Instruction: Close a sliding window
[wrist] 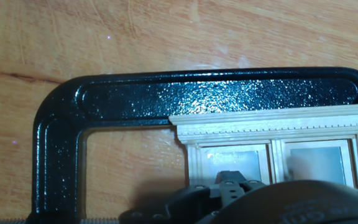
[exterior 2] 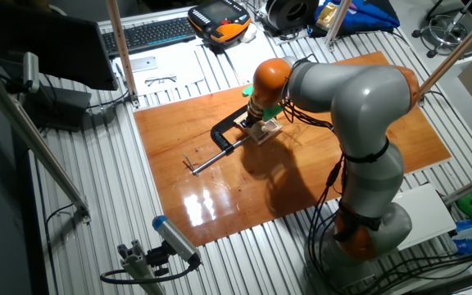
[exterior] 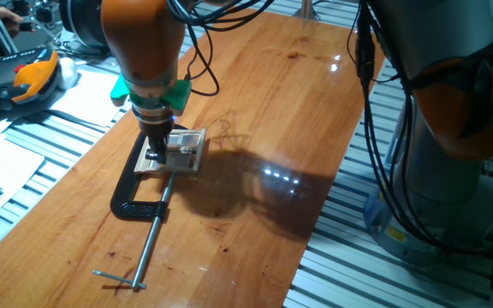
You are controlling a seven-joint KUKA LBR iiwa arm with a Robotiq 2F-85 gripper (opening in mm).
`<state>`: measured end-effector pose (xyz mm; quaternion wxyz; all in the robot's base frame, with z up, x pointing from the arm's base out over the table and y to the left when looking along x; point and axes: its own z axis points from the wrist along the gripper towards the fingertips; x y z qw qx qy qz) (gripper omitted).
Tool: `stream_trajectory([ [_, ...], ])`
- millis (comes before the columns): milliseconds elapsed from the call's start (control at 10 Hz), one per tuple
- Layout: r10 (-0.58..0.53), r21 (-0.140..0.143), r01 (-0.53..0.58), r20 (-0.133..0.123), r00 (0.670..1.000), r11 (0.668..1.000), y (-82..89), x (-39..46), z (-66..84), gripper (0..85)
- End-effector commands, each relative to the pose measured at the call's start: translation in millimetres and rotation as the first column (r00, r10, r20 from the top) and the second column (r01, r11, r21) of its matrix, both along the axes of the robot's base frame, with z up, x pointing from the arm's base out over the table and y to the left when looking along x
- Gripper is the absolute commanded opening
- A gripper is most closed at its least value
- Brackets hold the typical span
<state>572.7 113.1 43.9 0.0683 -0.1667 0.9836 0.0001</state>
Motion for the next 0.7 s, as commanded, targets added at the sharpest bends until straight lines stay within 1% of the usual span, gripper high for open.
stream_trajectory([
  [0, -0.001, -0.003, 0.001, -0.004, 1.0, 1.0, 0.1, -0.5, -0.2, 0.0],
  [300, -0.001, -0.017, 0.0, -0.013, 1.0, 1.0, -0.1, -1.1, 0.6, 0.0],
  [600, 0.004, -0.023, -0.004, -0.018, 1.0, 1.0, -0.5, -2.3, 0.4, 0.0],
])
